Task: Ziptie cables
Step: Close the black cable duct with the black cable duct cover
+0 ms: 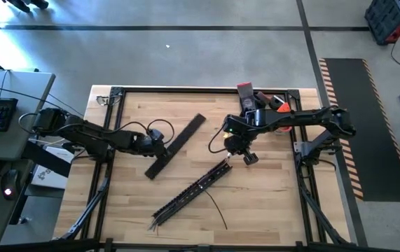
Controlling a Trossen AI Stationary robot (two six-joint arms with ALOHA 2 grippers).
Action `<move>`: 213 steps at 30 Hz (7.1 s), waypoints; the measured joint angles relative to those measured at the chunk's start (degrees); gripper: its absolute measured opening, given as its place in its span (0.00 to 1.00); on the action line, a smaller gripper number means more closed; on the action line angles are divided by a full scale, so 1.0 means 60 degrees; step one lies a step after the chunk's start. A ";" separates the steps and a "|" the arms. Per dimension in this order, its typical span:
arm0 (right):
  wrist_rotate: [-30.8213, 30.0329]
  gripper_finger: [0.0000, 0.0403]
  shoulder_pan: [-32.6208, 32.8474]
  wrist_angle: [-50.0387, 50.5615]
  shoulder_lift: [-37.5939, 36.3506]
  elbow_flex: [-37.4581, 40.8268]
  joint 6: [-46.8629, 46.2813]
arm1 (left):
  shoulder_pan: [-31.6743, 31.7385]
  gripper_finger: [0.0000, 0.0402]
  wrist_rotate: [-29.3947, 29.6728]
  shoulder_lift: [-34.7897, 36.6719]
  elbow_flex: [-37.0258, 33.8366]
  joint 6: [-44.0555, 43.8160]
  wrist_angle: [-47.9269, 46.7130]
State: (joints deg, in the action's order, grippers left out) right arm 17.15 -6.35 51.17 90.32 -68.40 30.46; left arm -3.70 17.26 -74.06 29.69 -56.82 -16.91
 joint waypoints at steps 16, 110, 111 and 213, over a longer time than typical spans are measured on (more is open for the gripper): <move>0.1198 0.00 0.0290 -0.4126 0.0372 0.1050 -0.0118 | -0.1148 0.27 0.0694 -0.0296 0.1271 0.0997 0.0157; 0.2661 0.72 -0.0611 -1.0309 0.6456 -0.1793 0.0240 | -0.6705 0.12 0.8291 0.0022 0.0841 0.1909 0.2583; 0.2659 0.72 -0.0553 -1.0595 0.6448 -0.1681 0.0242 | -0.6769 0.12 0.8371 0.0017 0.0841 0.1911 0.2570; 0.1207 0.53 0.2935 -0.7588 0.5176 -0.3122 -0.2286 | -0.7676 0.00 0.3105 -0.0522 0.4566 0.0606 -0.3627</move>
State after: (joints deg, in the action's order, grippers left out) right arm 24.39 11.26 5.64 121.38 -87.13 16.74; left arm -49.76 35.89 -77.20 57.09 -53.18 -38.67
